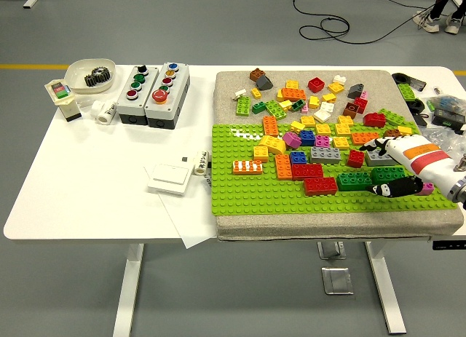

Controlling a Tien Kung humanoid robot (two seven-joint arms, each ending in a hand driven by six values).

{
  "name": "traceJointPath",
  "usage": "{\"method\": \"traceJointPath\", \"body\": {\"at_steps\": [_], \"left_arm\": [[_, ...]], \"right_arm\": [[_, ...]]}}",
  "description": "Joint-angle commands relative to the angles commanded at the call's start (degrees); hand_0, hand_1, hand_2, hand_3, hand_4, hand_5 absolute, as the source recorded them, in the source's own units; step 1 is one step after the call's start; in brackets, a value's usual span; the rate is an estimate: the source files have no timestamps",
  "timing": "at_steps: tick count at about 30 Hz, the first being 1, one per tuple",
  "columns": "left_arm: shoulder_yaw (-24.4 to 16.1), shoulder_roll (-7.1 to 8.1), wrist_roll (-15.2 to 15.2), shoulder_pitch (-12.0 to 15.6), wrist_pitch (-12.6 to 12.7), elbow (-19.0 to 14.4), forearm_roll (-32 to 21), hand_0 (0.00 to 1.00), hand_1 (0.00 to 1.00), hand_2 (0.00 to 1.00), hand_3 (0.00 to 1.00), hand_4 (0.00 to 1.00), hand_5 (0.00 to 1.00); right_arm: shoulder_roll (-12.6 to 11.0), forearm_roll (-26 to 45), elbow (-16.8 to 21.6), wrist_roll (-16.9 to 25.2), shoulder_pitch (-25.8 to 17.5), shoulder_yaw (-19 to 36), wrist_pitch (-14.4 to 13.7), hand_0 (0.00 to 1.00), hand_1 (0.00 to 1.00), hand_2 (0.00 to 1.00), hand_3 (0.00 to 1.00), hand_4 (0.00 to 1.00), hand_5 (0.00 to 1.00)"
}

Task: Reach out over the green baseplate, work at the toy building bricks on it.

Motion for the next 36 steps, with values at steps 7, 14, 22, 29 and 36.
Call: {"method": "traceJointPath", "body": {"at_steps": [7, 14, 22, 29, 36], "left_arm": [[0.01, 0.01, 0.04, 0.07, 0.08, 0.0, -0.06, 0.659, 0.752, 0.766, 0.576, 0.654, 0.608], [0.2, 0.03, -0.09, 0.02, 0.12, -0.02, -0.38, 0.657, 0.752, 0.766, 0.576, 0.653, 0.605], [0.19, 0.02, -0.01, 0.02, 0.18, -0.05, -0.33, 0.656, 0.752, 0.766, 0.576, 0.655, 0.608], [0.06, 0.05, 0.12, 0.11, 0.26, -0.04, 0.04, 0.654, 0.751, 0.764, 0.576, 0.655, 0.606], [-0.26, 0.13, 0.33, 0.27, 0.34, -0.04, 0.58, 0.653, 0.751, 0.764, 0.577, 0.656, 0.606]], "right_arm": [[1.96, -1.84, -0.31, -1.54, 1.28, -1.93, 0.13, 0.428, 0.556, 0.648, 0.657, 0.906, 0.369], [3.07, -4.37, -0.73, -1.38, 2.43, -3.17, 0.84, 0.415, 0.553, 0.644, 0.657, 0.909, 0.373], [3.63, -7.26, -1.69, -0.71, 3.56, -4.53, 0.45, 0.409, 0.549, 0.645, 0.649, 0.908, 0.376], [4.54, -10.21, -3.72, -0.56, 4.4, -5.02, 0.13, 0.396, 0.537, 0.627, 0.633, 0.898, 0.382], [5.61, -10.04, -5.32, -0.56, 4.81, -4.72, 0.04, 0.38, 0.528, 0.617, 0.62, 0.885, 0.401]]}}
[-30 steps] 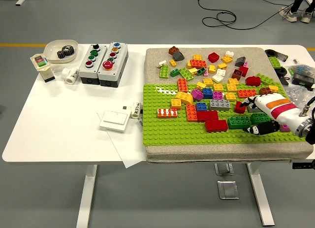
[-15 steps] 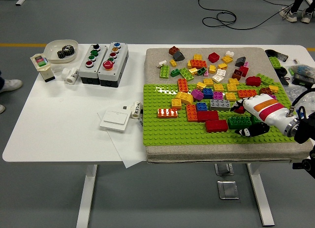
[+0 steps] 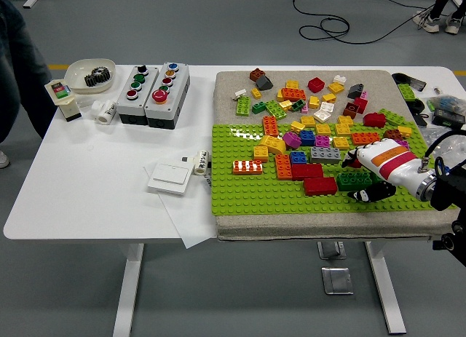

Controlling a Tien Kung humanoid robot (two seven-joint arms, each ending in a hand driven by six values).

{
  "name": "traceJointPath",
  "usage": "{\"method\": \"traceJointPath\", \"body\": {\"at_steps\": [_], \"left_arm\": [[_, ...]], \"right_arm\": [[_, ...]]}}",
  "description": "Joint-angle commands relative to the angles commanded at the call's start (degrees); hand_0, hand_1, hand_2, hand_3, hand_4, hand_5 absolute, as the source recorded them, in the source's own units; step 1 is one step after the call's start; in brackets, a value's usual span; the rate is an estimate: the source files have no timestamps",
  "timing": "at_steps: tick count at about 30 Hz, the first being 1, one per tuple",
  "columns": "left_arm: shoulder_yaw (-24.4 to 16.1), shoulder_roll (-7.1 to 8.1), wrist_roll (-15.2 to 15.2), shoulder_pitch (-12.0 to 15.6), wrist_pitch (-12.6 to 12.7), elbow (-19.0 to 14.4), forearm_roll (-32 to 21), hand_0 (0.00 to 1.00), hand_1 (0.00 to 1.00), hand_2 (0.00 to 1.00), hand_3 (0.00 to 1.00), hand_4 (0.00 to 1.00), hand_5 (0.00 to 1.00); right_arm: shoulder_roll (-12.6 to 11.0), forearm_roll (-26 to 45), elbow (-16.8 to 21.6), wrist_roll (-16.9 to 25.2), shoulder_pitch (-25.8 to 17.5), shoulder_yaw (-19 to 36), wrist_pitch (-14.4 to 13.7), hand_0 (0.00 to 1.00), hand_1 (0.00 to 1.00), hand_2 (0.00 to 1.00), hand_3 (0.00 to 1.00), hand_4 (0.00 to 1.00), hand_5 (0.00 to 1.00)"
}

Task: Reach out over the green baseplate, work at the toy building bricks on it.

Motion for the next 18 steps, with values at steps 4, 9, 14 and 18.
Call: {"method": "traceJointPath", "body": {"at_steps": [4, 9, 14, 18], "left_arm": [[-0.14, 0.05, 0.14, 0.05, 0.05, -0.02, 0.37, 0.653, 0.751, 0.764, 0.577, 0.656, 0.606], [-0.28, 0.1, 0.2, 0.11, 0.1, -0.01, 0.58, 0.652, 0.751, 0.764, 0.578, 0.657, 0.606], [-0.32, 0.11, 0.21, 0.13, 0.12, -0.02, 0.63, 0.648, 0.751, 0.764, 0.578, 0.657, 0.604], [-0.16, 0.08, 0.1, 0.09, 0.09, -0.04, 0.31, 0.649, 0.751, 0.764, 0.579, 0.658, 0.603]], "right_arm": [[0.67, -0.01, -0.89, -0.09, 0.36, 0.08, 0.07, 0.38, 0.528, 0.617, 0.62, 0.885, 0.401], [1.07, -0.11, -1.84, -0.13, 0.63, -0.16, 0.17, 0.362, 0.5, 0.584, 0.592, 0.868, 0.398], [1.72, -0.72, -2.96, -0.08, 1.03, -0.25, 0.14, 0.355, 0.488, 0.582, 0.583, 0.86, 0.404], [2.01, -1.15, -3.68, 0.0, 1.35, -0.71, 0.09, 0.346, 0.479, 0.572, 0.573, 0.853, 0.414]]}}
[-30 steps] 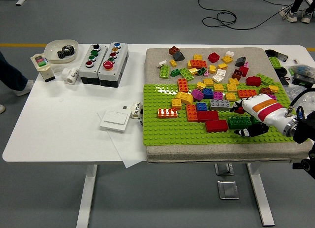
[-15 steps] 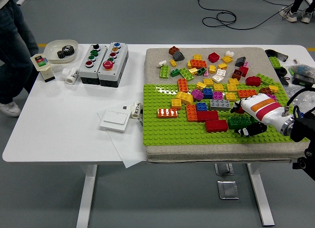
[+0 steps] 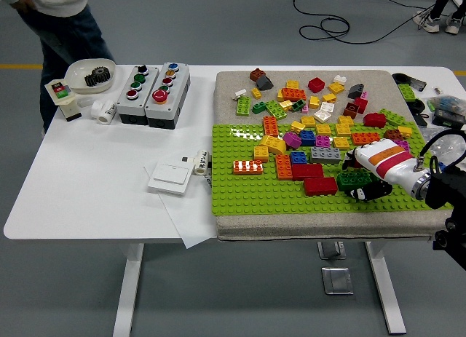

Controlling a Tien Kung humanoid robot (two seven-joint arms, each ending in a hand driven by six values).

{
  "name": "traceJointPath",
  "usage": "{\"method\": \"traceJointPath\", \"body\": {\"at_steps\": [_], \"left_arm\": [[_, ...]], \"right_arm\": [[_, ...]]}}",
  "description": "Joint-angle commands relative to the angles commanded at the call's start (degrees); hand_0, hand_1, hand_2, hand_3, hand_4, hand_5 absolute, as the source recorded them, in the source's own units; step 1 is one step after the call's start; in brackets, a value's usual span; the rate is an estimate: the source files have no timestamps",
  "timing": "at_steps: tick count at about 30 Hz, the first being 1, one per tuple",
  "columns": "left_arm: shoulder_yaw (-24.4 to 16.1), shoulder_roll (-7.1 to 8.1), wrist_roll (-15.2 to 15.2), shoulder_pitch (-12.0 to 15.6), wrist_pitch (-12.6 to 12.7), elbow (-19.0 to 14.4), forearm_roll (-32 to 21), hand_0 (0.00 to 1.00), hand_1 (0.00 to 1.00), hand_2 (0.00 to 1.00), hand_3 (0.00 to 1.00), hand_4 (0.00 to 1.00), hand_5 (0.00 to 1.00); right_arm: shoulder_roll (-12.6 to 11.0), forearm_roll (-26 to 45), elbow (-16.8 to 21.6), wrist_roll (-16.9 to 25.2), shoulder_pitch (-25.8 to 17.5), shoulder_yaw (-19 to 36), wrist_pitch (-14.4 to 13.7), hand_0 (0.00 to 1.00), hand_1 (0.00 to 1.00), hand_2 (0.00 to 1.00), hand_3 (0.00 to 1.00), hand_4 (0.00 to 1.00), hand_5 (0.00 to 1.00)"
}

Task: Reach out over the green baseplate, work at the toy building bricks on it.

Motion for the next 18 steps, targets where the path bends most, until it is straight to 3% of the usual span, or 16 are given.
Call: {"method": "traceJointPath", "body": {"at_steps": [18], "left_arm": [[0.55, -0.07, -0.34, -0.36, -0.15, -0.07, -1.17, 0.645, 0.75, 0.764, 0.578, 0.66, 0.604]], "right_arm": [[0.52, -1.42, -1.9, 0.92, 0.77, -0.27, 0.39, 0.308, 0.436, 0.54, 0.545, 0.817, 0.445]]}}
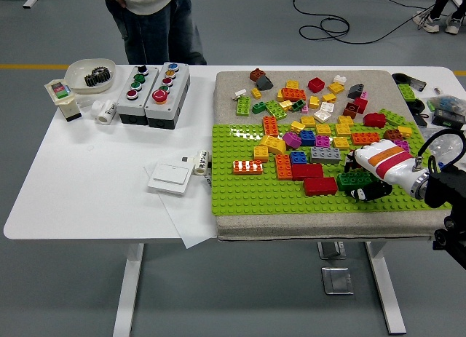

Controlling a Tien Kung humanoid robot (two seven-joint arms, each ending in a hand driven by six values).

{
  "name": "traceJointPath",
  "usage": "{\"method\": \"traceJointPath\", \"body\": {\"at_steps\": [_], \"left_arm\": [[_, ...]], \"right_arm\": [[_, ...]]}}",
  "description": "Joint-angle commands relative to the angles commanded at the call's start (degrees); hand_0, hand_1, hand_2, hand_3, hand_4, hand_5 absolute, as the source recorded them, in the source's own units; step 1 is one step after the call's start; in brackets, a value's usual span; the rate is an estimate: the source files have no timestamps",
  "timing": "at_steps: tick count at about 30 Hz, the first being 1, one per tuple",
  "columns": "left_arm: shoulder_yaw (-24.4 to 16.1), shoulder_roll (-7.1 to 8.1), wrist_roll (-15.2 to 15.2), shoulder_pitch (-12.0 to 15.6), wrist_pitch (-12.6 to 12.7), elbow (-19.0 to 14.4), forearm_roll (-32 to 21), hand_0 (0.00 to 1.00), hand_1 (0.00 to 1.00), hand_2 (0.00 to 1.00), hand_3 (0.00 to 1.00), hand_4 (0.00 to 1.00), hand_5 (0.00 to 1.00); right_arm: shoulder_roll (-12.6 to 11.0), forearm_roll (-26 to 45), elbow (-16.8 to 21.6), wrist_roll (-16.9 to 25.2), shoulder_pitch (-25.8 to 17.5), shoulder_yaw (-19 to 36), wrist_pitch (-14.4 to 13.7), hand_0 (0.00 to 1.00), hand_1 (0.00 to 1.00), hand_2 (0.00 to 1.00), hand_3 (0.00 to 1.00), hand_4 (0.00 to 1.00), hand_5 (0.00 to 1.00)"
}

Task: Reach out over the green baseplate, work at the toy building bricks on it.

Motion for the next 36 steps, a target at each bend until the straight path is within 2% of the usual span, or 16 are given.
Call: {"method": "traceJointPath", "body": {"at_steps": [16, 17, 19, 36], "left_arm": [[0.05, -0.01, 0.04, 0.03, 0.08, -0.01, -0.26, 0.641, 0.75, 0.764, 0.578, 0.659, 0.604], [0.06, -0.01, 0.03, 0.02, 0.07, -0.01, -0.27, 0.641, 0.75, 0.764, 0.577, 0.66, 0.606], [0.09, 0.0, 0.0, 0.0, 0.06, -0.02, -0.32, 0.641, 0.75, 0.764, 0.577, 0.66, 0.606], [0.23, -0.01, -0.19, -0.11, 0.01, 0.03, -0.71, 0.642, 0.75, 0.763, 0.577, 0.659, 0.605]], "right_arm": [[0.27, -0.02, -1.63, 1.55, 0.05, -0.41, -1.46, 0.291, 0.424, 0.52, 0.522, 0.79, 0.465], [0.26, -0.05, -1.74, 1.6, 0.04, -0.4, -1.51, 0.274, 0.41, 0.509, 0.506, 0.754, 0.467], [0.21, -0.17, -1.89, 1.69, 0.01, -0.33, -1.53, 0.274, 0.41, 0.509, 0.506, 0.754, 0.467], [-0.52, 0.75, -1.39, 3.4, -0.33, -0.07, -2.35, 0.225, 0.387, 0.49, 0.496, 0.726, 0.491]]}}
